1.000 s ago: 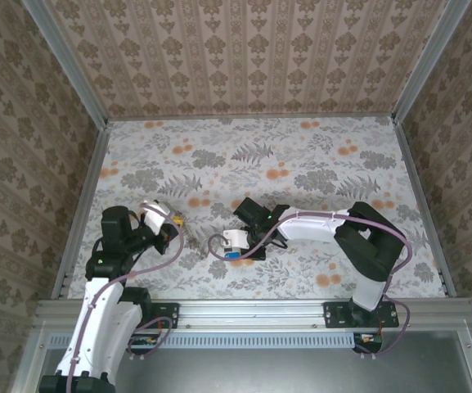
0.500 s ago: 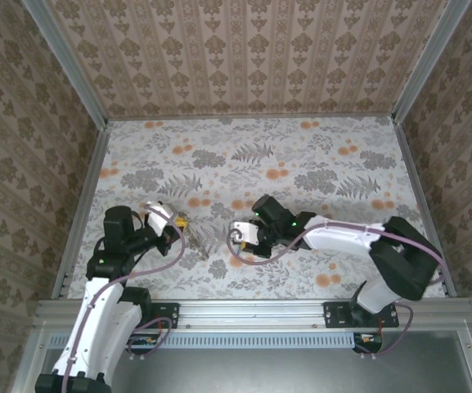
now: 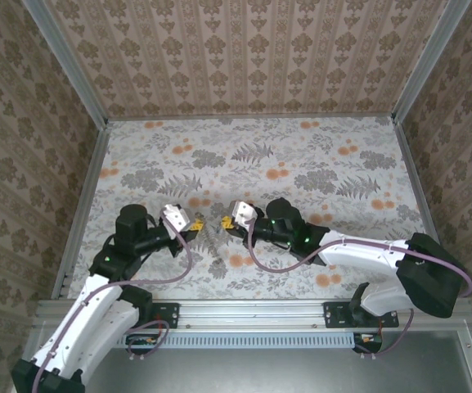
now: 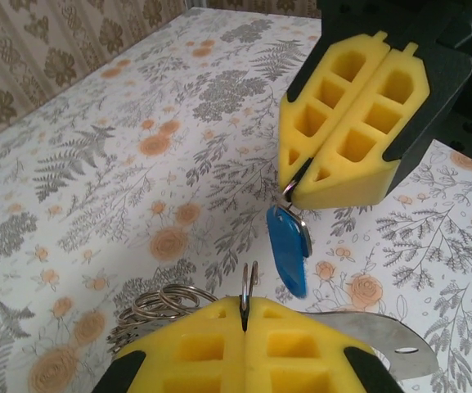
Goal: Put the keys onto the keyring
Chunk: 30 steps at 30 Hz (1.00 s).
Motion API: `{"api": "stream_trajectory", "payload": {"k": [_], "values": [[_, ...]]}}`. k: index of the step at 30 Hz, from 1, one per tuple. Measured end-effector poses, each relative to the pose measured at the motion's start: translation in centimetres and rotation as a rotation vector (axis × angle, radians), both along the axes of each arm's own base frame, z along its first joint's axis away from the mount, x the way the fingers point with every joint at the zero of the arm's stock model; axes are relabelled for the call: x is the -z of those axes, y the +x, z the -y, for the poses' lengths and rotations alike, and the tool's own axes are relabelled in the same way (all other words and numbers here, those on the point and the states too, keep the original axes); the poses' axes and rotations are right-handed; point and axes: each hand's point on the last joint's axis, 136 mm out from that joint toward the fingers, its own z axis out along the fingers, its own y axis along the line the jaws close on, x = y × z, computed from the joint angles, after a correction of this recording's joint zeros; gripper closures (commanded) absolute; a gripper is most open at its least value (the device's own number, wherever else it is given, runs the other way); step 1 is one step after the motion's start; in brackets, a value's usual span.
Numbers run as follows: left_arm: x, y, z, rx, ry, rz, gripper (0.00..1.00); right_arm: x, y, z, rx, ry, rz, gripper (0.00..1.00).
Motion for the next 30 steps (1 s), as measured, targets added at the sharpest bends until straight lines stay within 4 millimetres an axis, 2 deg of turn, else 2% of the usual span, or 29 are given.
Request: {"api": "stream_trajectory", "payload": {"k": [8, 14, 20, 30], "values": [[-0.6, 0.5, 1.0, -0.008, 0.027, 0.115, 1.00, -1.8, -1.5, -1.5, -0.028, 0.068, 0.032, 1.00], [-0.4, 0.7, 1.5, -0.015, 0.036, 0.149, 1.00, -1.2, -2.2, -2.2, -0.032, 0.061, 0.028, 1.00], [-0.7, 0.9, 1.9, -0.023, 0.030, 0.189, 1.00, -0.5, -1.0, -2.2, 0.044, 0.073, -0.014, 1.00], [-0.9, 1.0, 2.2, -0.027, 0.014, 0.219, 1.00, -1.0, 0.0, -1.2, 0.140, 0.157, -0.061, 1.00]]}}
